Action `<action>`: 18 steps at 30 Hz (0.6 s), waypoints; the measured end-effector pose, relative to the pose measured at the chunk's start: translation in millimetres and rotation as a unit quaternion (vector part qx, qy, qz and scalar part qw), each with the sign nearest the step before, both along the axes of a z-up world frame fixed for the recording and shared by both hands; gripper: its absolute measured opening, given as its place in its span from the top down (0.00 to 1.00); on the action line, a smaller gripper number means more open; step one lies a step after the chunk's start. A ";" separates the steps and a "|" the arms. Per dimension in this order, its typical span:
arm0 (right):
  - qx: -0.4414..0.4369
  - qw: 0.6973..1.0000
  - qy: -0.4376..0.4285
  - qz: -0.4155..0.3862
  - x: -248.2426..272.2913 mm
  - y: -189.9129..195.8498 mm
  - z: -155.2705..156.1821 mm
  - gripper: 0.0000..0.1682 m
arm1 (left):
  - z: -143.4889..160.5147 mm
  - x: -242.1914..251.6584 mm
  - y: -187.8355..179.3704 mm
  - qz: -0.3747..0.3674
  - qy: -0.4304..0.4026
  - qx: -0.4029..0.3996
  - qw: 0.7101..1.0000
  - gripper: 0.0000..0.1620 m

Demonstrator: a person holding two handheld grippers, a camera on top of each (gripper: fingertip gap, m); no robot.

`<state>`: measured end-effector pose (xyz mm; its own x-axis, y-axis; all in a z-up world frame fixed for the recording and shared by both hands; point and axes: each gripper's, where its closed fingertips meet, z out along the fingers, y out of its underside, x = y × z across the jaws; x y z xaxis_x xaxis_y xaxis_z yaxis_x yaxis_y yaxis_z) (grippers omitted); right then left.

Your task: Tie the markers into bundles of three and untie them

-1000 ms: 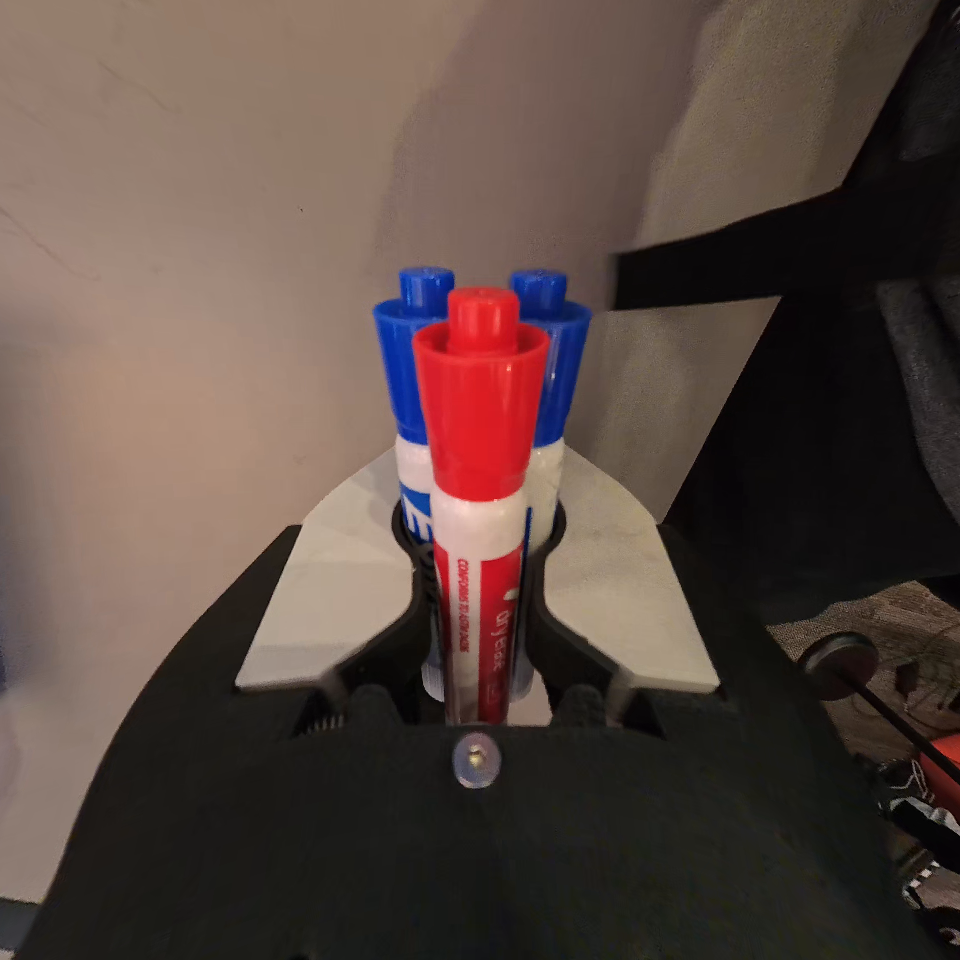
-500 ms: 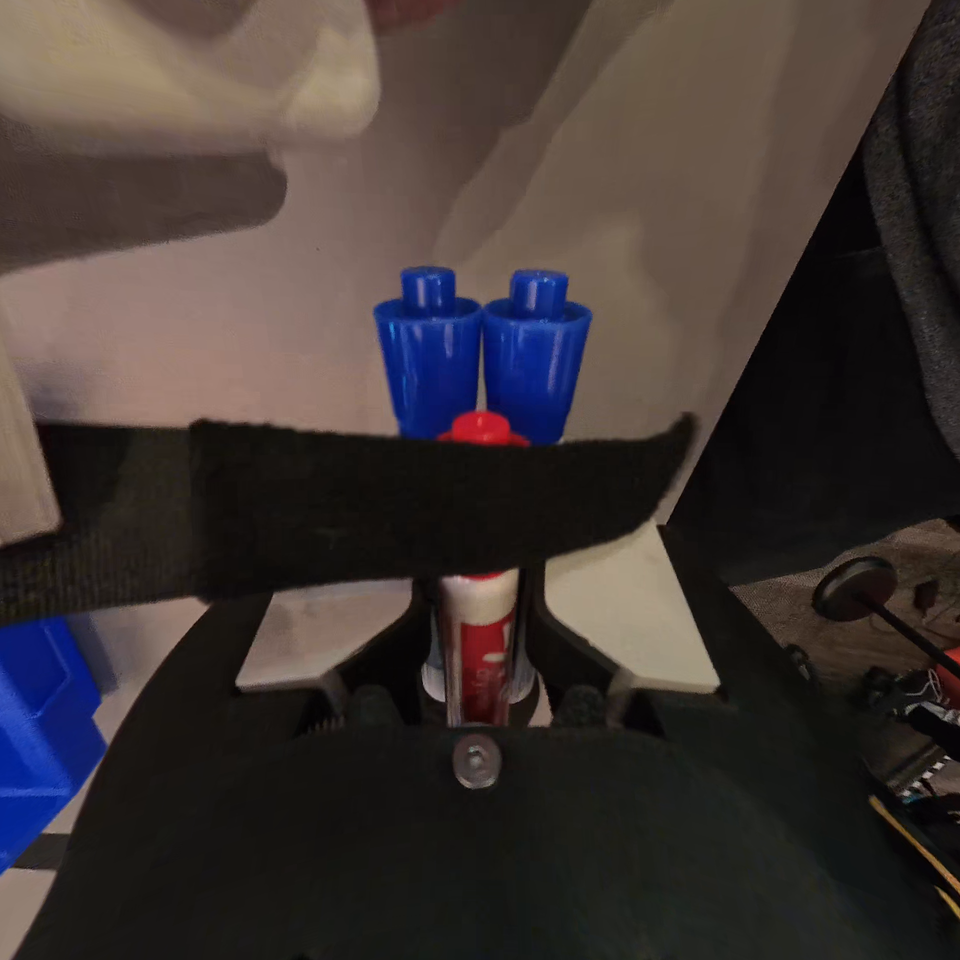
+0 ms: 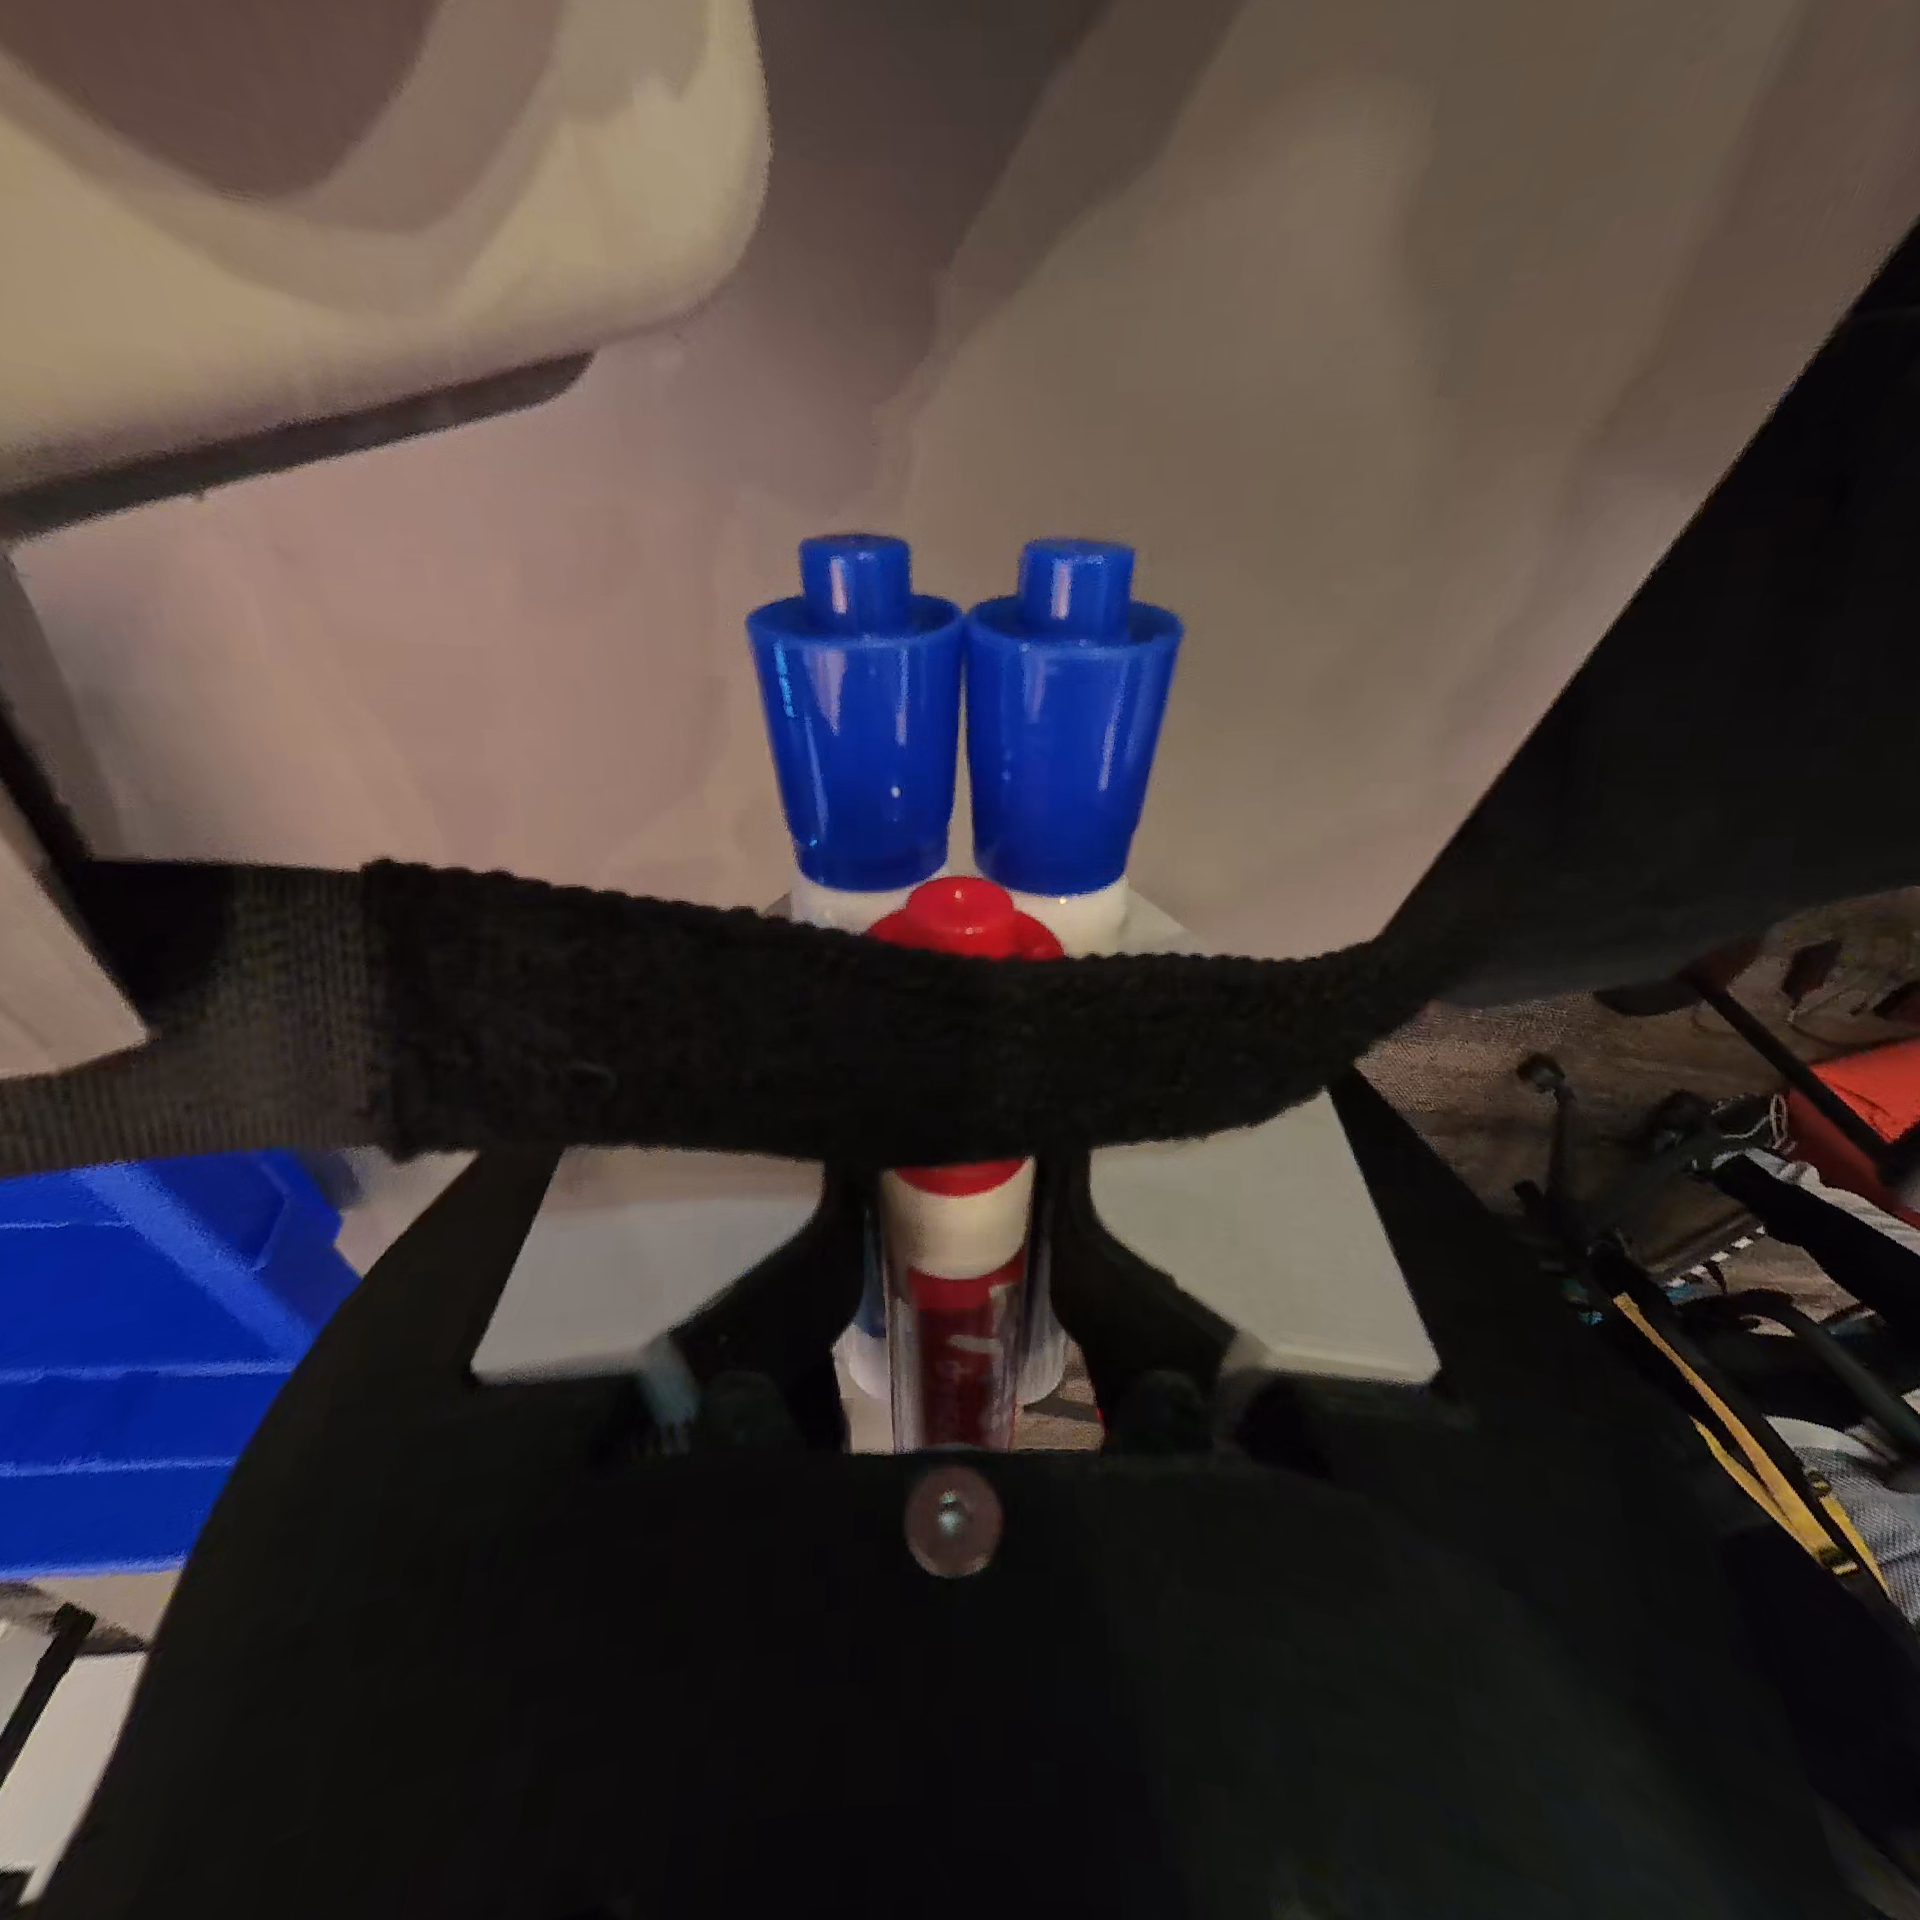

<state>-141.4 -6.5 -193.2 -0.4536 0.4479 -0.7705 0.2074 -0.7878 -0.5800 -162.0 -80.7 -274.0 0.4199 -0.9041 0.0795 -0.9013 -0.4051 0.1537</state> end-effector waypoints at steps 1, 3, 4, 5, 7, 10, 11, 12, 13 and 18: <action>-0.006 1.000 0.010 -0.006 1.9 3.8 3.7 0.99 | 0.3 -0.3 2.9 0.001 0.005 0.002 1.000 0.75; -0.013 1.000 0.010 -0.014 3.8 10.9 6.5 0.99 | 0.3 2.2 6.3 0.000 0.003 0.002 1.000 0.75; -0.013 1.000 0.009 -0.017 4.1 13.1 7.4 1.00 | 0.1 3.4 7.7 0.000 0.002 0.002 1.000 0.75; -0.007 1.000 0.006 -0.023 4.3 15.9 7.7 0.99 | -0.4 4.8 8.6 -0.002 0.001 0.002 1.000 0.75; 0.003 0.999 -0.004 -0.047 6.2 30.3 7.2 1.00 | -1.8 8.5 10.0 -0.004 -0.006 0.002 1.000 0.75; 0.048 0.995 -0.031 -0.076 10.7 51.0 -3.5 0.99 | -3.1 7.5 12.3 -0.006 -0.005 0.006 1.000 0.74; 0.053 0.995 -0.038 -0.075 12.8 54.2 -7.2 1.00 | -2.8 7.4 12.0 -0.001 -0.010 0.002 1.000 0.74; 0.067 0.994 -0.051 -0.071 14.1 55.2 -14.3 1.00 | -2.7 6.2 13.2 0.000 -0.012 0.005 1.000 0.74; 0.098 0.990 -0.072 -0.071 14.8 55.0 -25.5 0.99 | -2.8 3.9 14.0 0.003 -0.011 0.007 1.000 0.74; 0.184 0.978 -0.082 -0.048 20.6 40.7 -44.3 0.80 | -7.8 0.5 10.3 0.013 -0.017 -0.005 1.000 0.74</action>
